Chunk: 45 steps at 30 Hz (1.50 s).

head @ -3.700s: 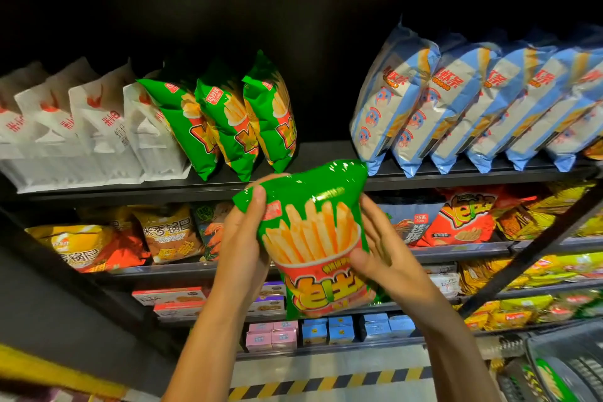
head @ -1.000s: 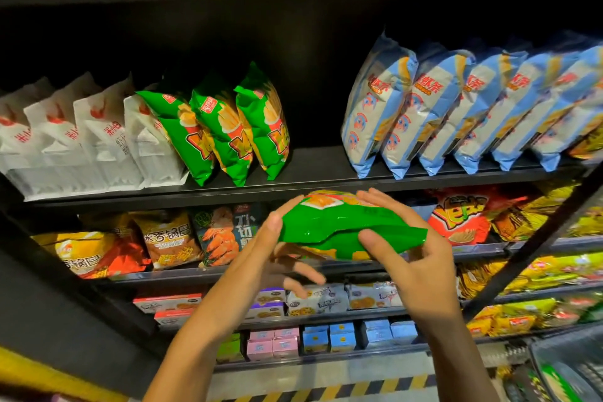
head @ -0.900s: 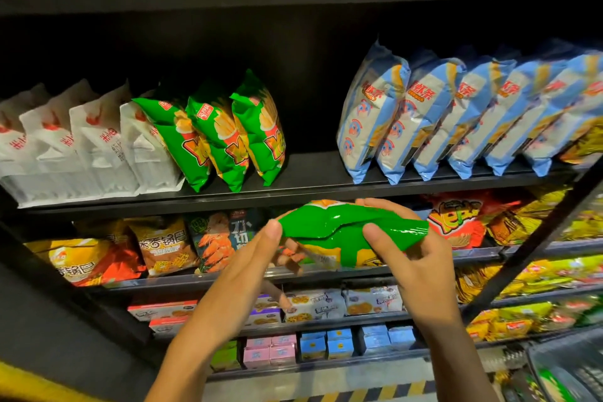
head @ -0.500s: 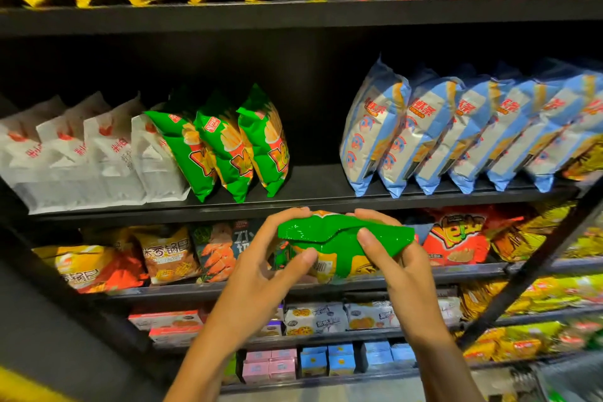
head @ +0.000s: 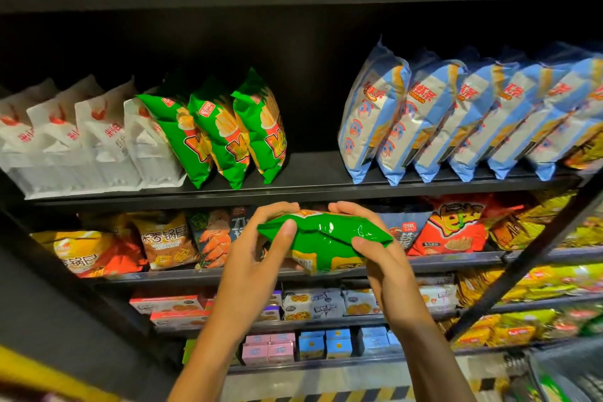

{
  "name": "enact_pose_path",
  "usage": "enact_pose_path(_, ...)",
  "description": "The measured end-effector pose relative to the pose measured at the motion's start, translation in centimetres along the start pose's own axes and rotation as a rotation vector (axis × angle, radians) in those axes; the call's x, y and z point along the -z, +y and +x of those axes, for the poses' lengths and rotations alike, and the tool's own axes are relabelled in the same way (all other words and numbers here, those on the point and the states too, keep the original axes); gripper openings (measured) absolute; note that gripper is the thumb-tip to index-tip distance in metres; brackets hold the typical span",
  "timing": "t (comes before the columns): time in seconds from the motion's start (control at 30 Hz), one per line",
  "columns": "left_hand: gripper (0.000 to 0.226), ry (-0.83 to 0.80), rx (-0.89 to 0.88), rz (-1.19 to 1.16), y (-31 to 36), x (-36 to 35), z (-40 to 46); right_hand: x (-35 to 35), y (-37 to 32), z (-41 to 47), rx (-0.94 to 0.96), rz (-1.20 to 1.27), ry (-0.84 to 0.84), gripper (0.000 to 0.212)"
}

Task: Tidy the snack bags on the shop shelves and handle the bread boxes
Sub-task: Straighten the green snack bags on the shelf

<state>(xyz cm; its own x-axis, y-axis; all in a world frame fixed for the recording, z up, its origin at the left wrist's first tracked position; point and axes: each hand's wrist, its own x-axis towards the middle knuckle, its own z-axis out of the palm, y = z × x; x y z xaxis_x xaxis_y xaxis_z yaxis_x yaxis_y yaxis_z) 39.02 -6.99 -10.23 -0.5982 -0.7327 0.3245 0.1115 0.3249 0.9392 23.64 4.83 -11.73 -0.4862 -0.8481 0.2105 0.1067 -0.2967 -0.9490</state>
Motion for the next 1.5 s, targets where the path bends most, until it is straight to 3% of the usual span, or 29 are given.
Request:
enact_pose_path(0.23,0.030,-0.009,0.022,-0.032,-0.3,-1.0,0.0,0.9,0.0,0.0,0.003,-0.008,0.012,0.046)
enact_pose_path(0.4,0.029,-0.014,-0.062,-0.004,0.0,-1.8,0.1,1.8,-0.6,0.0,0.001,-0.069,-0.018,0.043)
enact_pose_path(0.47,0.029,-0.020,-0.120,0.005,0.1,-2.2,0.3,2.5,-0.9,0.2,0.034,-0.055,-0.061,0.055)
enact_pose_path(0.53,0.032,-0.036,-0.185,0.008,0.3,-2.4,0.5,3.5,-1.4,0.5,0.044,0.035,-0.048,0.079)
enact_pose_path(0.6,0.032,-0.060,-0.266,0.061,0.7,-2.6,0.8,5.0,-2.2,1.5,-0.071,0.171,0.010,0.094)
enact_pose_path(0.7,0.034,-0.090,-0.431,0.325,0.9,-3.0,1.6,6.7,-3.5,3.0,-0.271,0.205,-0.059,0.076)
enact_pose_path(0.8,0.039,-0.158,-0.497,0.452,1.1,-3.3,2.2,7.2,-4.1,4.6,-0.315,0.108,-0.172,0.050)
enact_pose_path(0.87,0.051,-0.163,-0.448,0.421,1.5,-3.6,1.9,7.7,-4.2,5.3,-0.260,0.040,-0.173,0.060)
enact_pose_path(0.97,0.080,-0.058,-0.306,0.196,0.4,-3.1,1.5,8.4,-4.3,6.2,-0.141,-0.084,-0.195,0.073)
enact_pose_path(1.07,0.109,0.080,0.032,-0.032,1.0,-2.9,3.8,8.6,-4.3,7.2,-0.068,-0.107,-0.264,0.072)
enact_pose_path(1.13,0.126,0.025,0.190,-0.256,2.3,-3.3,5.0,8.3,-4.2,8.0,-0.055,-0.128,-0.342,0.072)
enact_pose_path(1.27,0.126,-0.002,0.383,-0.407,3.0,-4.5,7.4,7.2,-3.3,9.3,-0.053,-0.159,-0.438,0.076)
enact_pose_path(1.37,0.112,0.033,0.321,-0.384,2.2,-3.6,7.3,7.0,-2.7,10.3,-0.028,-0.171,-0.421,0.076)
enact_pose_path(1.43,0.108,0.126,0.267,-0.355,1.6,-3.4,8.8,7.0,-2.8,10.9,0.037,-0.197,-0.326,0.076)
enact_pose_path(1.5,0.099,0.199,0.167,-0.234,1.4,-3.8,9.9,7.2,-2.6,11.5,0.137,-0.208,-0.123,0.076)
